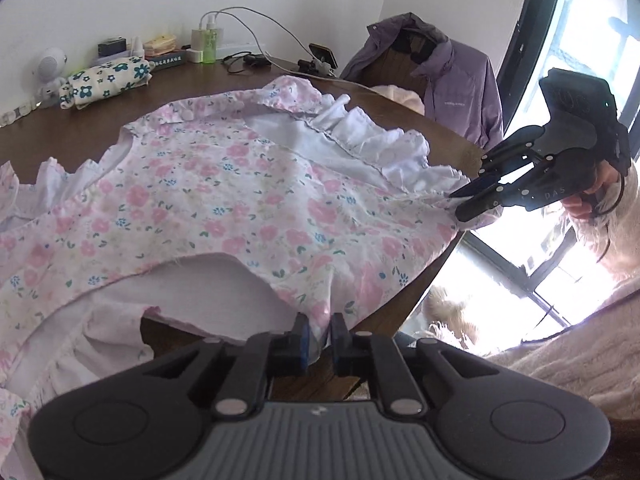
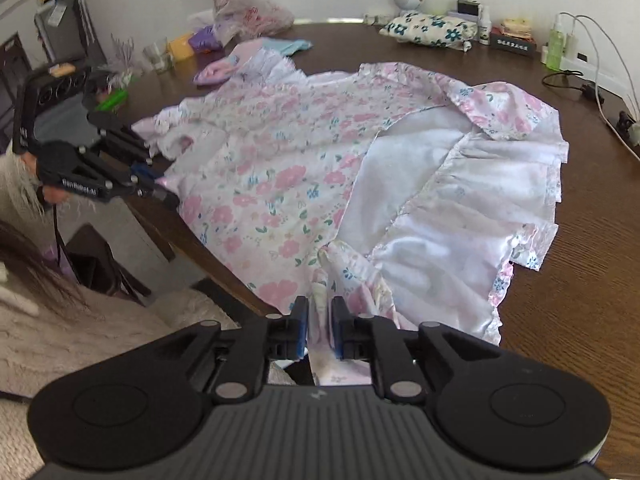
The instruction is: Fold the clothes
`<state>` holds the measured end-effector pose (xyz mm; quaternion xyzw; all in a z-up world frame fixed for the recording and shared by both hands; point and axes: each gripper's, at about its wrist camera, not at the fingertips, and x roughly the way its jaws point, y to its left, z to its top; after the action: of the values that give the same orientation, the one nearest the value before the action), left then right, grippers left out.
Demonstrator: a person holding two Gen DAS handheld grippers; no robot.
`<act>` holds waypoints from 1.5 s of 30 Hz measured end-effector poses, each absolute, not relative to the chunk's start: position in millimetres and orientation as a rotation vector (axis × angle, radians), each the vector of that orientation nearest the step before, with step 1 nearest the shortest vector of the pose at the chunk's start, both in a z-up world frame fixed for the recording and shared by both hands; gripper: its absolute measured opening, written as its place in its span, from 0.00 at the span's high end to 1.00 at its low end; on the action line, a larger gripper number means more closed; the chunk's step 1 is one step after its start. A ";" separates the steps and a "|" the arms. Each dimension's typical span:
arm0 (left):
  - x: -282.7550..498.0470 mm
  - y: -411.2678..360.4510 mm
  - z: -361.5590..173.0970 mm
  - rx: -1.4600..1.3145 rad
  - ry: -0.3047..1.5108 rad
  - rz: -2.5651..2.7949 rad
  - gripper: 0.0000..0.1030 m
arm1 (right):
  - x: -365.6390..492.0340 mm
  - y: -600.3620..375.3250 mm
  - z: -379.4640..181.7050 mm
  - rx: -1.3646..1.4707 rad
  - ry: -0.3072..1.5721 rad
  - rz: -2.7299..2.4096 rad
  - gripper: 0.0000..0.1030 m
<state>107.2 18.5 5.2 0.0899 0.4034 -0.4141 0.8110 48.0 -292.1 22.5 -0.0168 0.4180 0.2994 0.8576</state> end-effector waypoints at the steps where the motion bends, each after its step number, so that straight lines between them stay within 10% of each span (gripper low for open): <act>1: 111.6 21.1 5.9 0.154 0.868 -0.891 0.69 | 46.6 -297.2 26.7 0.004 0.850 0.623 0.66; 4: 127.1 24.5 4.2 0.057 0.912 -0.888 0.51 | 46.8 -301.5 30.7 0.010 0.821 0.581 0.58; 10: 140.0 11.1 -10.8 0.069 0.954 -0.876 0.97 | 57.3 -287.6 11.8 -0.089 0.901 0.533 0.63; 13: 146.5 4.6 -11.5 0.090 0.913 -0.840 0.98 | 73.4 -285.1 8.6 -0.108 0.910 0.507 0.92; 24: 123.4 -14.5 18.1 0.257 0.687 -0.827 0.98 | 102.3 -270.8 25.4 -0.224 0.860 0.518 0.95; 32: 105.4 -8.7 2.4 0.213 0.806 -0.867 0.85 | 93.9 -293.8 61.7 -0.026 0.825 0.569 0.70; 36: 117.1 0.5 3.9 0.074 0.859 -0.877 0.61 | 114.3 -274.7 57.3 -0.026 0.873 0.635 0.57; 45: 111.5 6.8 0.3 -0.010 0.895 -0.889 0.60 | 169.6 -266.2 14.1 0.086 1.089 0.651 0.56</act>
<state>111.5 6.8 0.3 -0.0049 0.4183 -0.4154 0.8077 169.6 -266.2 14.1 0.0401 0.5087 0.3039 0.8045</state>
